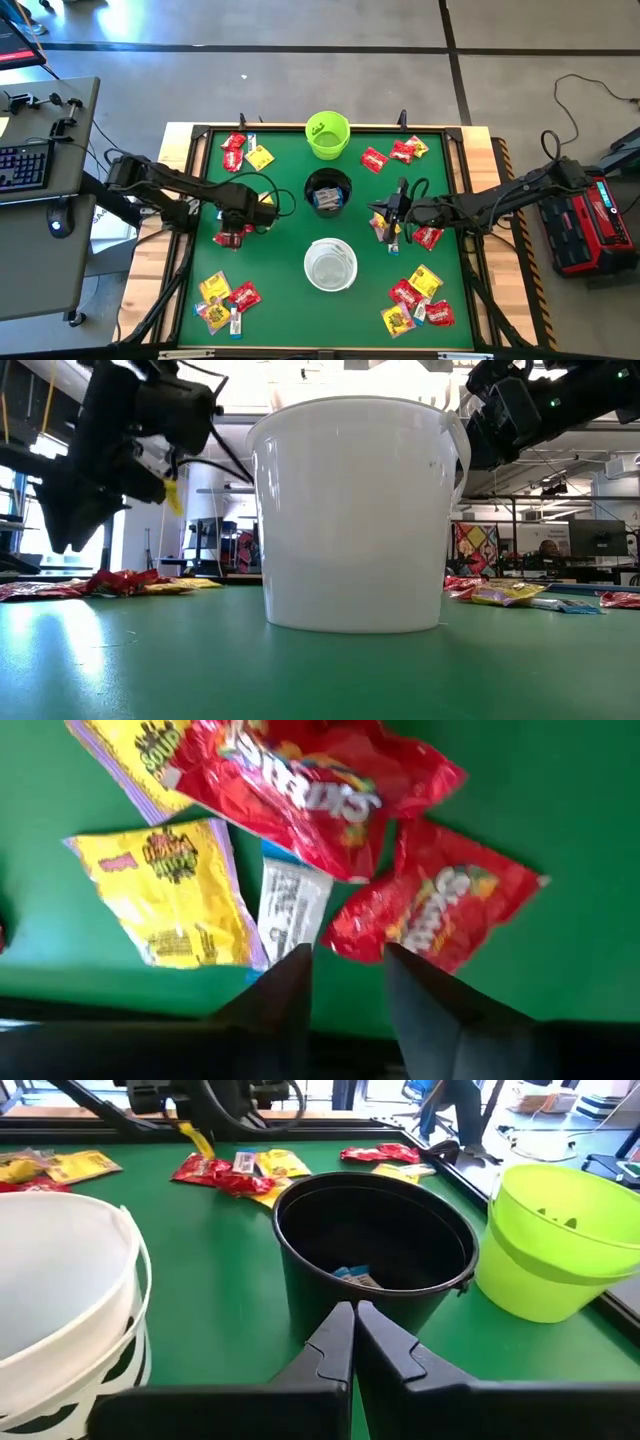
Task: Sort candy by brand, put in halloween buckets
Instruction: Put the white chocolate into the black bucket
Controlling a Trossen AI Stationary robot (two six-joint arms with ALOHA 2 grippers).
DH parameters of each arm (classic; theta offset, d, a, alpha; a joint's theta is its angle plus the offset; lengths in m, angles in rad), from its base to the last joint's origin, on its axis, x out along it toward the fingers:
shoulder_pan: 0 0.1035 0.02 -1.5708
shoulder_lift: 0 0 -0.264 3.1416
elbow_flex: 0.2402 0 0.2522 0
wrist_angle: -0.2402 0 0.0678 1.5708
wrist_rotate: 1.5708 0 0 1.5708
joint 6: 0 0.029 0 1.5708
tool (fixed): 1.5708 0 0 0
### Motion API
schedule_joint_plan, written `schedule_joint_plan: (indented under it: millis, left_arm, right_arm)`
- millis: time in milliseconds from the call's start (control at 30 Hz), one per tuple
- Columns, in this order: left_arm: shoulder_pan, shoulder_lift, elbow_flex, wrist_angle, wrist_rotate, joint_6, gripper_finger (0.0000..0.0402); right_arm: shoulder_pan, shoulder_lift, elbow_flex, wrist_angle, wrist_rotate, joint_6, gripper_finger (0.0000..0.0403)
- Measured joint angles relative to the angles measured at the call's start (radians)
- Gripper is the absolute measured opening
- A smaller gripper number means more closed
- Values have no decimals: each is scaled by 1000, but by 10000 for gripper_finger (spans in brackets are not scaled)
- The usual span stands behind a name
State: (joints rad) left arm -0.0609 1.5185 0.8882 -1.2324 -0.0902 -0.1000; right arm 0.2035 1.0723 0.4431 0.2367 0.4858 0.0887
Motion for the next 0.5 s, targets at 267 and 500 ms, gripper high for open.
schedule_joint_plan:
  millis: [267,500]
  left_arm:
    - [50,0,-33,60,-2,34,165]
    - [62,0,-33,52,-3,72,168]
  right_arm:
    - [0,0,0,0,0,7,0]
    - [0,0,0,0,0,25,0]
